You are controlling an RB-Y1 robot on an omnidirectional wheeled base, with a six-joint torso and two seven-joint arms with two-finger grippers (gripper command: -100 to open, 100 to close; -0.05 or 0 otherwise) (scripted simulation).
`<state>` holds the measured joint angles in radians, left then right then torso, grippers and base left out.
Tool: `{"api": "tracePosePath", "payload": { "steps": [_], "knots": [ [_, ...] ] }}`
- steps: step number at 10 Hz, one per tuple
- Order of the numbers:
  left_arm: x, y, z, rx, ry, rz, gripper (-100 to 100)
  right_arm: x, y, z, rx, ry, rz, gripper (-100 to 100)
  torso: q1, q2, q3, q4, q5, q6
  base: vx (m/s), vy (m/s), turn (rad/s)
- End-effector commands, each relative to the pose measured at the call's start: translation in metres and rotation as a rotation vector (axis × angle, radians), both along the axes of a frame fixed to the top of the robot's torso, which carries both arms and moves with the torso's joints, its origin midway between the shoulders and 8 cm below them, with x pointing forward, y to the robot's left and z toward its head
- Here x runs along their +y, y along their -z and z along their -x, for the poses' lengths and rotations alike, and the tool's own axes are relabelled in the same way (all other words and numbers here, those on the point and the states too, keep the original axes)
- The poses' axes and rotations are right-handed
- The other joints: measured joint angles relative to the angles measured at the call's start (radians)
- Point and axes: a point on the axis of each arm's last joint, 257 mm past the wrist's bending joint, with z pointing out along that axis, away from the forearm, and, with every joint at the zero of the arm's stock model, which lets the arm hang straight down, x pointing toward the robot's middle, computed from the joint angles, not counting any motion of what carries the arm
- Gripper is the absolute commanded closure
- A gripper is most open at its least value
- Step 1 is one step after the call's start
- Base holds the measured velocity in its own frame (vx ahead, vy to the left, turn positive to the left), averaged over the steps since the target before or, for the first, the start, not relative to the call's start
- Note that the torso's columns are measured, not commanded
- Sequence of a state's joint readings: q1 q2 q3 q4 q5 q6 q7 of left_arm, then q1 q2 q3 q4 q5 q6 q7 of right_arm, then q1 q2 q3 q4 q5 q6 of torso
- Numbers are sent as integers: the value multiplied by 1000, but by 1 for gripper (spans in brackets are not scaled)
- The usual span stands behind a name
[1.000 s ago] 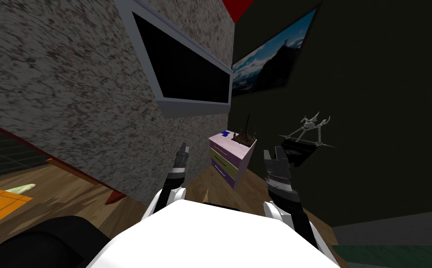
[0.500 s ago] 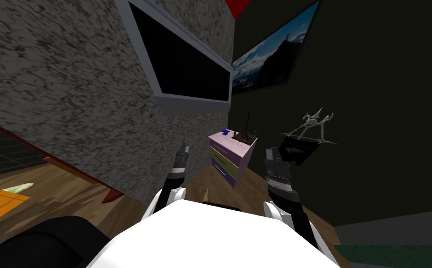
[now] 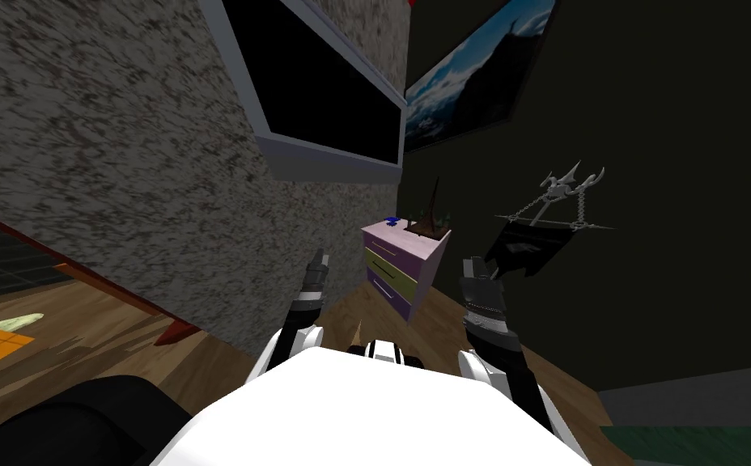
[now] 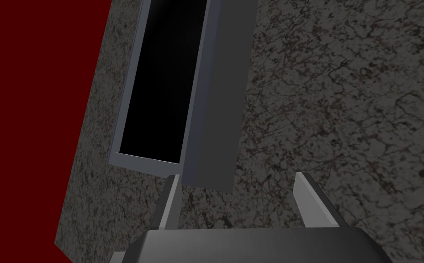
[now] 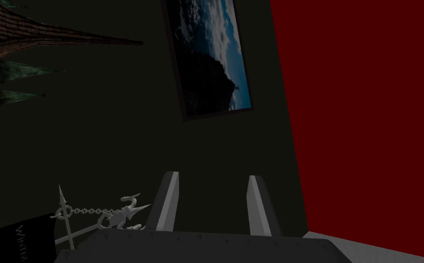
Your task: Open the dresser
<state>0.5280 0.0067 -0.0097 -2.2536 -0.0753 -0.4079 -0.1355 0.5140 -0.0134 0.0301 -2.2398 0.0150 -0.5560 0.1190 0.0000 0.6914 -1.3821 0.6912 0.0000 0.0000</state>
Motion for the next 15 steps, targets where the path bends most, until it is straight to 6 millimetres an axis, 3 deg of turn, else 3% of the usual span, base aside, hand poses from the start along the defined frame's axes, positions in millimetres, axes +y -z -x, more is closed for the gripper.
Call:
{"api": "tracePosePath", "payload": {
  "steps": [1, 15],
  "knots": [
    [0, 0, 0, 1, 0, 0, 0, 10, 4, -3, 12, 0, 116, -100, 0, 33, -69, 33, 0, 0, 37, 14, -6],
    [0, 0, 0, 1, 0, 0, 0, 59, 29, -12, -50, 207, 764, -100, 1, 45, -95, 46, 0, 0, 57, 19, -6]
  ]
}}
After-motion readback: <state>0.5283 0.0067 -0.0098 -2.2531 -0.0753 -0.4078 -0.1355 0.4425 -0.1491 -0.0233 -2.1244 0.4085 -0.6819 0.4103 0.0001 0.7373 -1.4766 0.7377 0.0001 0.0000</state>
